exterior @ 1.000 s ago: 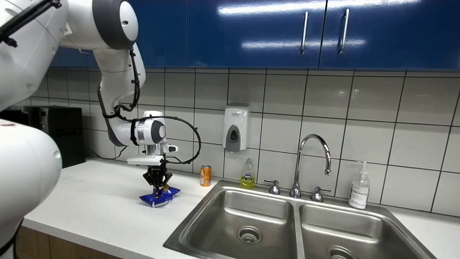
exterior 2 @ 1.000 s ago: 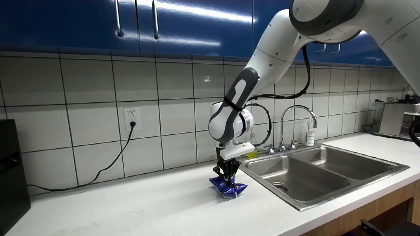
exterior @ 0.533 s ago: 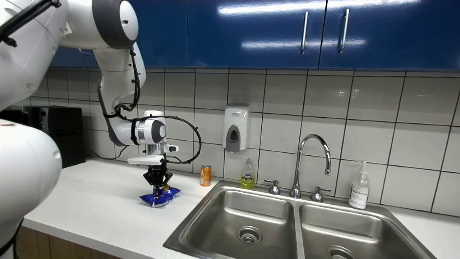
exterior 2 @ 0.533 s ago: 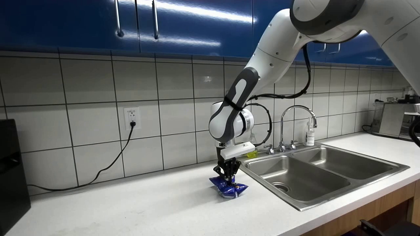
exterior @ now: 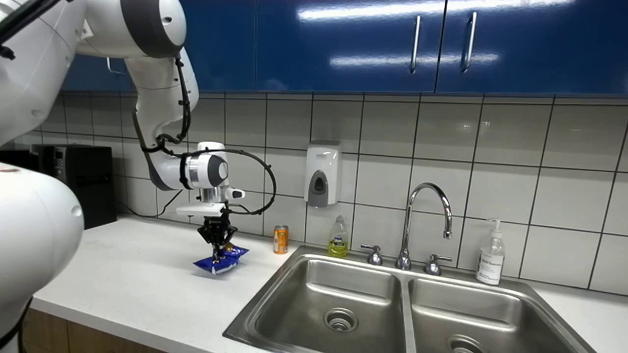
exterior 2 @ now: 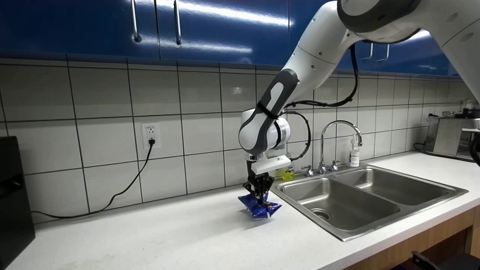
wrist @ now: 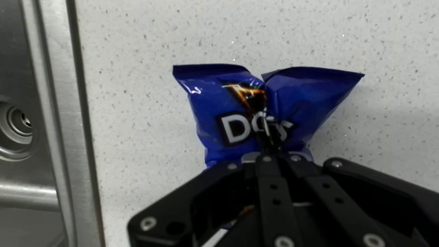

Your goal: Pick up the bag of doritos and place it in the left sink

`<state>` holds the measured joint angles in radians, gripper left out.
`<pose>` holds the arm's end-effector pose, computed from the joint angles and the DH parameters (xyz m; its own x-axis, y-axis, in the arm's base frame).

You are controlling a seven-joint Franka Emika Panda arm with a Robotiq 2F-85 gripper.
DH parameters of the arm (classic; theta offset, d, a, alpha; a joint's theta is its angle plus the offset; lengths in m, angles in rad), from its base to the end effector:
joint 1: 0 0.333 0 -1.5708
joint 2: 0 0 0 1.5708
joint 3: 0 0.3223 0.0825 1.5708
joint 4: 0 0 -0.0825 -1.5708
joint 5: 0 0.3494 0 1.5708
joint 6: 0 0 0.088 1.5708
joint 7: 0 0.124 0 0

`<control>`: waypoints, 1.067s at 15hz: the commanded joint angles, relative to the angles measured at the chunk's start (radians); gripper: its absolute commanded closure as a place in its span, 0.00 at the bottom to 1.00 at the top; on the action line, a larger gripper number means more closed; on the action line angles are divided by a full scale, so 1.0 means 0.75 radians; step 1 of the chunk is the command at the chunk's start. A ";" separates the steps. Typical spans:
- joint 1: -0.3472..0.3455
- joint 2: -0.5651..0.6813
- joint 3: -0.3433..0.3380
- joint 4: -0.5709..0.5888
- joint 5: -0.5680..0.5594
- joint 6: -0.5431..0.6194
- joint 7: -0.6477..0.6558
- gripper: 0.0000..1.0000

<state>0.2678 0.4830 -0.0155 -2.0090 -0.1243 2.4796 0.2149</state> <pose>0.5679 0.1458 0.2268 0.9905 0.1373 0.0012 0.1367 -0.9871 0.0838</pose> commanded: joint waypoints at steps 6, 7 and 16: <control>-0.106 -0.171 0.033 -0.038 0.030 -0.124 -0.047 1.00; -0.117 -0.173 0.031 -0.037 0.031 -0.131 -0.048 1.00; -0.284 -0.142 -0.047 -0.010 0.044 -0.135 -0.059 1.00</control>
<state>0.1051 0.3884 -0.0390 -2.0187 -0.1165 2.4048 0.2065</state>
